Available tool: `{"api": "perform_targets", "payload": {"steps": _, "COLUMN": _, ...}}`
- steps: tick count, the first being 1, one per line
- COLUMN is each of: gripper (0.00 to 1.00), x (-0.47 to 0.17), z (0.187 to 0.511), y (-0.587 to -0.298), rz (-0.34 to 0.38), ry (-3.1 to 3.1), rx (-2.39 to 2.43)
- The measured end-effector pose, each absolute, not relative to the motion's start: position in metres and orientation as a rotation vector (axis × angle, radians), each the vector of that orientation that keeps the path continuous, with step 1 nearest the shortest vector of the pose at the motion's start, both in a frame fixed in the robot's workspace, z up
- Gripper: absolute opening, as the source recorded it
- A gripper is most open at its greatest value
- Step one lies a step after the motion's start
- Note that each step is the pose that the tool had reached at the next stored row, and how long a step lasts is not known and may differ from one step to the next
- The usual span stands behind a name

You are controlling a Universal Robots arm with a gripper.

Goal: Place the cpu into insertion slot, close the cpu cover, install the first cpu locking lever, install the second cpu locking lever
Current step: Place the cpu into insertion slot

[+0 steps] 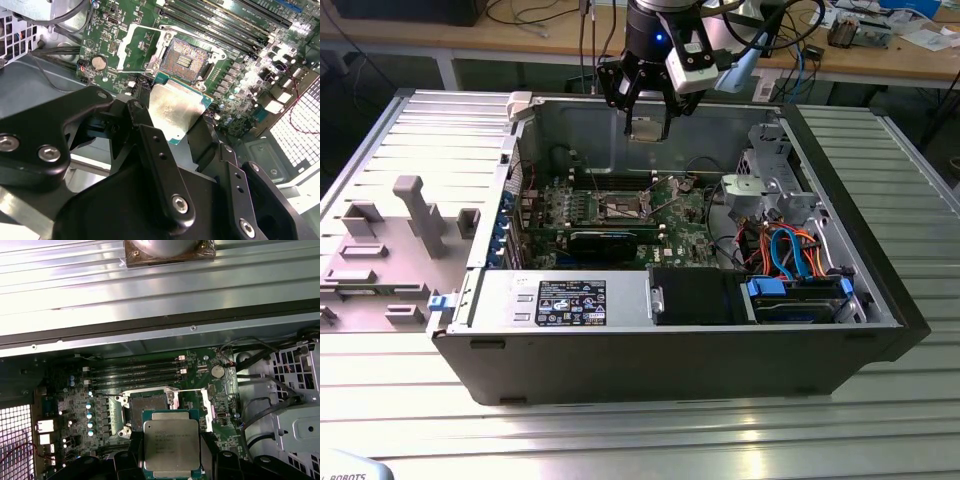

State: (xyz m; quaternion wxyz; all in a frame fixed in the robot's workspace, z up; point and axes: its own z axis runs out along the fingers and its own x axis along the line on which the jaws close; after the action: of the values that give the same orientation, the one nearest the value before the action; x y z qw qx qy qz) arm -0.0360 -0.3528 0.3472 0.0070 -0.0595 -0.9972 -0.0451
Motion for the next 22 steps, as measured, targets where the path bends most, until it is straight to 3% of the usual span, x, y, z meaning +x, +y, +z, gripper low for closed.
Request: {"api": "perform_targets", "payload": {"steps": 22, "gripper": 0.54, "x": -0.036, "z": 0.3471, "y": -0.3529, "rz": -0.141, "ry": -3.118, "rx": -0.208}}
